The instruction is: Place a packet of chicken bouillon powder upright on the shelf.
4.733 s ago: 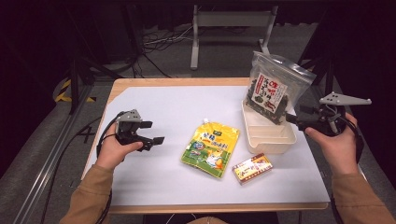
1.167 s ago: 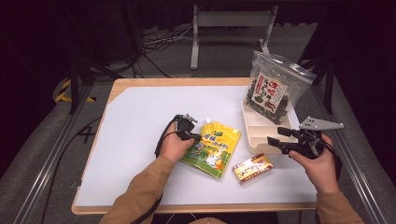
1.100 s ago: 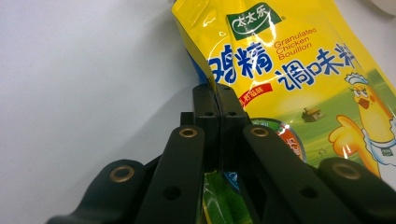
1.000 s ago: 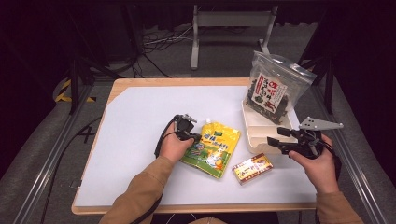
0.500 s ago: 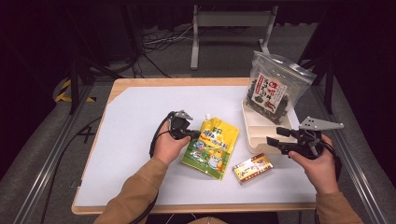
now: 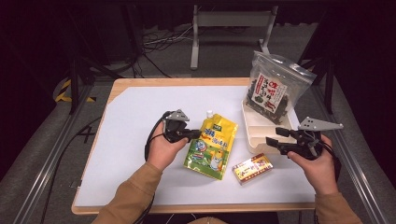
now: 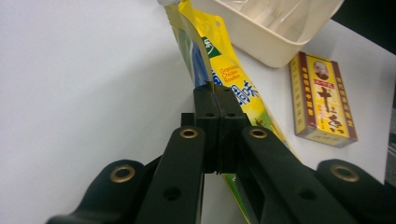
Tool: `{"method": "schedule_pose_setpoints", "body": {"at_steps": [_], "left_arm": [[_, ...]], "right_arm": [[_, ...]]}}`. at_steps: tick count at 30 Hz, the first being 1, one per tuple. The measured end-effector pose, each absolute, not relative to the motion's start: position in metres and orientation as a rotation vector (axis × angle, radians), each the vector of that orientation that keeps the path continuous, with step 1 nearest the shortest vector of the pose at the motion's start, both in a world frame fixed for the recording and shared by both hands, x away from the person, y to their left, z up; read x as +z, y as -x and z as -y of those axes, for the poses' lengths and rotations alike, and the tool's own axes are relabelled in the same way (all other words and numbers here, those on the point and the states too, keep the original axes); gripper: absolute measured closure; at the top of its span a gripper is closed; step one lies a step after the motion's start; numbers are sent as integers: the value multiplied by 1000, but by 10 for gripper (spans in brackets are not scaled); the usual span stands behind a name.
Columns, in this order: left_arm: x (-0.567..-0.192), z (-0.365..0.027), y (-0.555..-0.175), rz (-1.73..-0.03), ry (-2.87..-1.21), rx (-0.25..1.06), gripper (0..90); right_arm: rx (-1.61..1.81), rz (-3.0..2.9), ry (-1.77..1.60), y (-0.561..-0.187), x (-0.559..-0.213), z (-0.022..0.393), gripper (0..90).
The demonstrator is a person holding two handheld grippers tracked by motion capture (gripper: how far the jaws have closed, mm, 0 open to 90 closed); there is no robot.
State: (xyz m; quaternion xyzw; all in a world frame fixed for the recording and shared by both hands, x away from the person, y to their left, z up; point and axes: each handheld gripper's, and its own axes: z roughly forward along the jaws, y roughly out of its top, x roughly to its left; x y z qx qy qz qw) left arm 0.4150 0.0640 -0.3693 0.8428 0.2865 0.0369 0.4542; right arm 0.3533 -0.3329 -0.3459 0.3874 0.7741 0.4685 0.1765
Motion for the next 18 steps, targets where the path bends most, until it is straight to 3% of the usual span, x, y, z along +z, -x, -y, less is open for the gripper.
{"method": "schedule_pose_setpoints", "body": {"at_steps": [18], "left_arm": [[-340, -53, -373, -480, -2023, 139, 900]], "right_arm": [[1353, -2273, -1035, -354, -349, 310, 374]]}}
